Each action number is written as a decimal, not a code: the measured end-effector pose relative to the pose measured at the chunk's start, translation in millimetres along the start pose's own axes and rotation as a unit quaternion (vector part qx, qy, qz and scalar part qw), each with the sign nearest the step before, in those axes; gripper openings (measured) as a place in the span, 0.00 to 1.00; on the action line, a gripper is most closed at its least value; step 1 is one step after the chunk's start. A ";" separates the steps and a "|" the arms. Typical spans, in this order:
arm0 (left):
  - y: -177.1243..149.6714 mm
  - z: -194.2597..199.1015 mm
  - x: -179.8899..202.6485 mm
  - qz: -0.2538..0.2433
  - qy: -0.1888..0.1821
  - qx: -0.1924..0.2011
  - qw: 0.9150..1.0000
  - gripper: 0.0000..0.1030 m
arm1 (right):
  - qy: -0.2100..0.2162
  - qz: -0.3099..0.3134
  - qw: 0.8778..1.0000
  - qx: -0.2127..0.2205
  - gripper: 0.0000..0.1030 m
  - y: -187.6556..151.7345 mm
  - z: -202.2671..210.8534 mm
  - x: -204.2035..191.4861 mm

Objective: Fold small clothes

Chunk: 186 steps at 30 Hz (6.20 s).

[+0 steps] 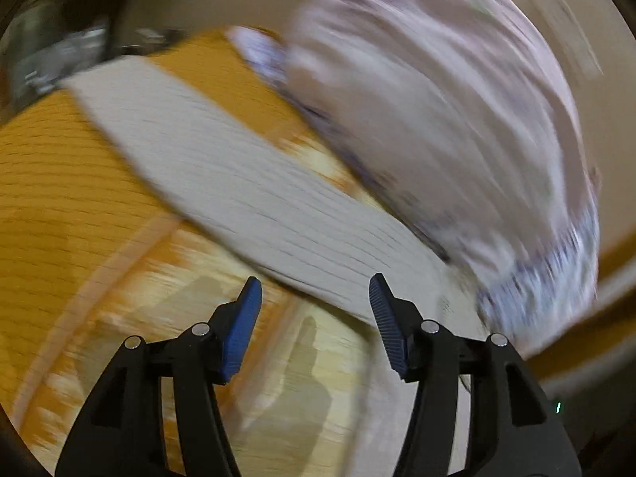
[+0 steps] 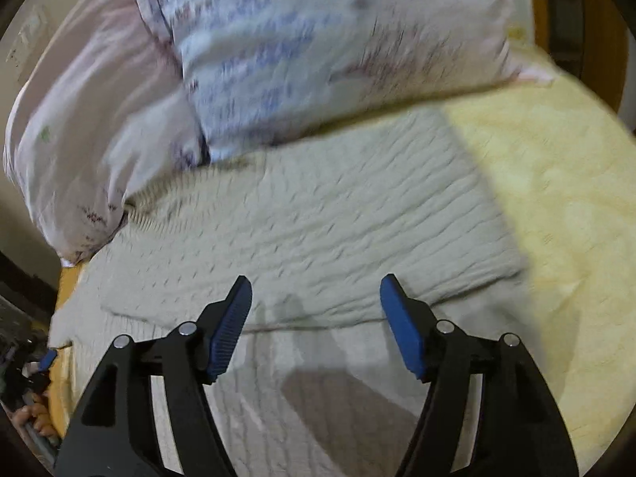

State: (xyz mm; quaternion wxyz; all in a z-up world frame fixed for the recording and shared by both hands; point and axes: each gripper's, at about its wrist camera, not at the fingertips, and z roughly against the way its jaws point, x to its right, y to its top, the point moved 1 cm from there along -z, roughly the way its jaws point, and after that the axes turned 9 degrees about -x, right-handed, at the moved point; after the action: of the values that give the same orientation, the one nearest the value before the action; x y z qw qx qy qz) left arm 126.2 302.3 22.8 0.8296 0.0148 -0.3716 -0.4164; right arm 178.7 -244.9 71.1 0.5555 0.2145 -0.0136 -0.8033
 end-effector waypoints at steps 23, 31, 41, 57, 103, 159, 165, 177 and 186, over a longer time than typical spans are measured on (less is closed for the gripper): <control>71.1 -7.5 -99.4 0.196 -0.020 0.070 0.978 0.08 | 0.049 0.010 0.999 -0.012 0.74 -18.5 12.1 -12.7; 72.5 7.3 -59.3 0.136 -0.052 0.100 0.984 0.06 | 0.057 0.010 0.998 -0.005 0.75 -18.7 19.8 -8.3; 35.0 -5.3 97.8 -0.052 -0.172 0.056 0.982 0.06 | 0.062 0.017 0.998 0.004 0.76 -20.2 26.3 -4.5; -127.2 -139.8 224.8 -0.254 -0.154 -0.177 0.938 0.11 | 0.034 0.065 0.997 0.000 0.76 -17.9 26.1 -17.7; -45.2 -93.7 99.1 -0.153 -0.046 -0.106 0.981 0.28 | 0.091 0.028 0.993 0.074 0.05 12.3 -12.7 -44.5; -141.4 7.2 27.2 -0.193 -0.128 -0.173 0.957 0.53 | 0.179 -0.024 0.982 -0.060 0.42 -119.7 71.5 143.2; -165.3 20.8 17.5 -0.185 -0.154 -0.182 0.953 0.43 | 0.239 -0.017 0.966 -0.095 0.25 -147.5 72.6 142.0; -209.1 31.4 8.1 -0.179 -0.189 -0.215 0.941 0.25 | 0.289 0.033 0.949 -0.123 0.15 -185.9 82.7 124.0; -203.7 32.8 20.0 -0.202 -0.158 -0.192 0.947 0.07 | 0.256 0.091 0.962 -0.034 0.07 -170.7 110.5 102.7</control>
State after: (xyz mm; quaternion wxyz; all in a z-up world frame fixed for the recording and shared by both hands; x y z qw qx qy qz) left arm -25.3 164.7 -9.5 0.6455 -0.1362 -0.4002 -0.6361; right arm -42.3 -295.7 93.2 0.6181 0.3917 0.1369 -0.6676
